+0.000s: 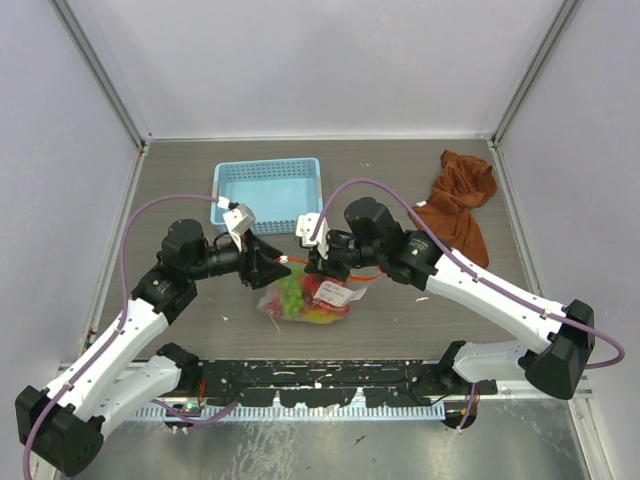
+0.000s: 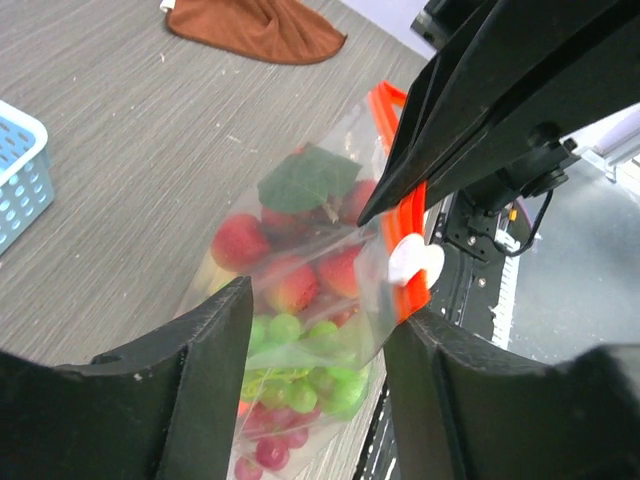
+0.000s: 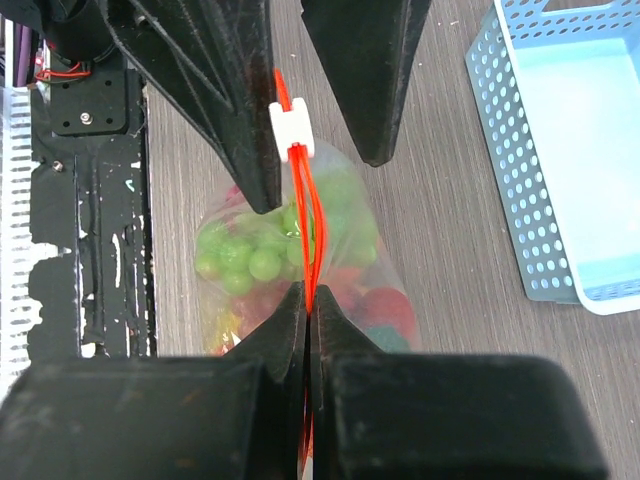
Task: Place the food in the zip-top bag and seal the zipper
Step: Zip the zipper food storage bag at the center of the board.
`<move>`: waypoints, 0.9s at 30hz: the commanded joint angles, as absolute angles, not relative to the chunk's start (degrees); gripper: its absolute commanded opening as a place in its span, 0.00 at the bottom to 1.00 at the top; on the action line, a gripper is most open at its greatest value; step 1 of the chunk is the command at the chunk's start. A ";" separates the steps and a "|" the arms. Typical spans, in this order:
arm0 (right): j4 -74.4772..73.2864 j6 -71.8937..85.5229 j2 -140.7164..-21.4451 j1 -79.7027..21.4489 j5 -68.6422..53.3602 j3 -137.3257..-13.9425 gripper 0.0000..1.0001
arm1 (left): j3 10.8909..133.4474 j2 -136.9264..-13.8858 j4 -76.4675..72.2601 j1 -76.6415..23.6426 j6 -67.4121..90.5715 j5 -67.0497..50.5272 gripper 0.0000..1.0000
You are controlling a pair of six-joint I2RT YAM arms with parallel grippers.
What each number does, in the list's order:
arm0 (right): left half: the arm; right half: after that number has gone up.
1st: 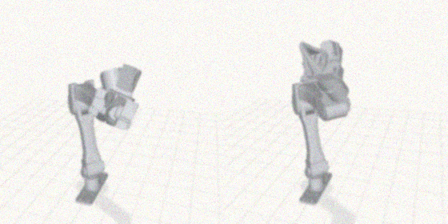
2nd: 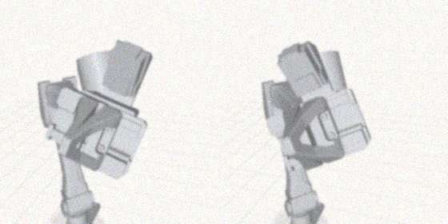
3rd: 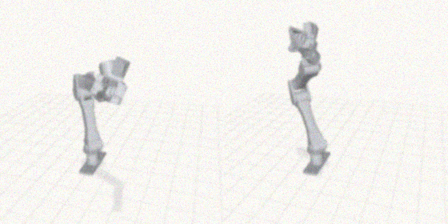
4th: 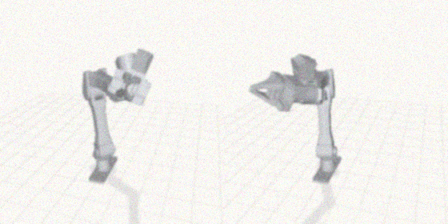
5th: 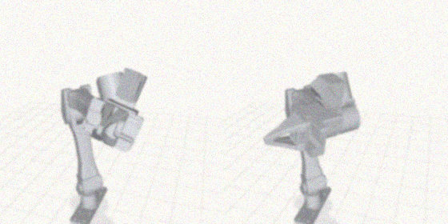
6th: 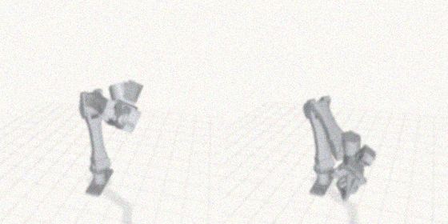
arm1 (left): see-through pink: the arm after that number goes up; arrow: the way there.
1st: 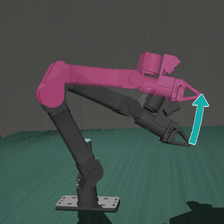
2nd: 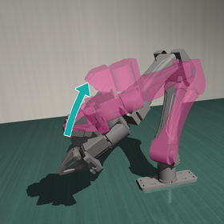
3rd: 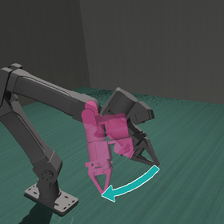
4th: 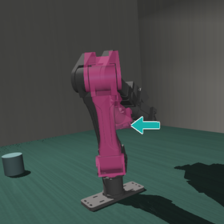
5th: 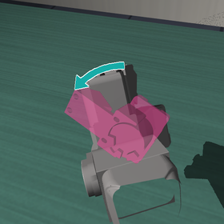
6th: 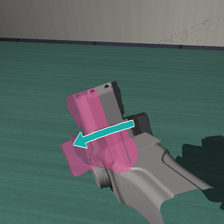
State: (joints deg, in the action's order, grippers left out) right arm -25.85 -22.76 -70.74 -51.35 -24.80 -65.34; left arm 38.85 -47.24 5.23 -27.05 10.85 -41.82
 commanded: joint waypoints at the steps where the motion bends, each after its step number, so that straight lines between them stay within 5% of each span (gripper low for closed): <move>1: -21.34 -21.58 -68.03 -51.28 -25.08 -65.83 0.01 | 39.20 -47.89 -4.67 -27.03 12.89 -44.57 0.51; 4: -21.20 -21.23 -68.03 -51.26 -25.09 -65.59 0.00 | 39.20 -48.57 -5.18 -26.98 13.09 -45.58 0.42; 11: -20.19 -21.05 -67.87 -51.24 -24.62 -65.53 0.07 | 39.42 -49.12 -4.78 -26.98 12.47 -48.25 0.00; 18: -17.85 -20.98 -69.66 -51.24 -26.74 -67.78 0.38 | 40.26 -47.95 -2.98 -26.99 10.70 -48.67 0.00; 27: -15.05 -20.30 -72.83 -51.24 -30.44 -71.38 0.41 | 41.20 -47.84 -0.41 -27.03 9.40 -48.22 0.00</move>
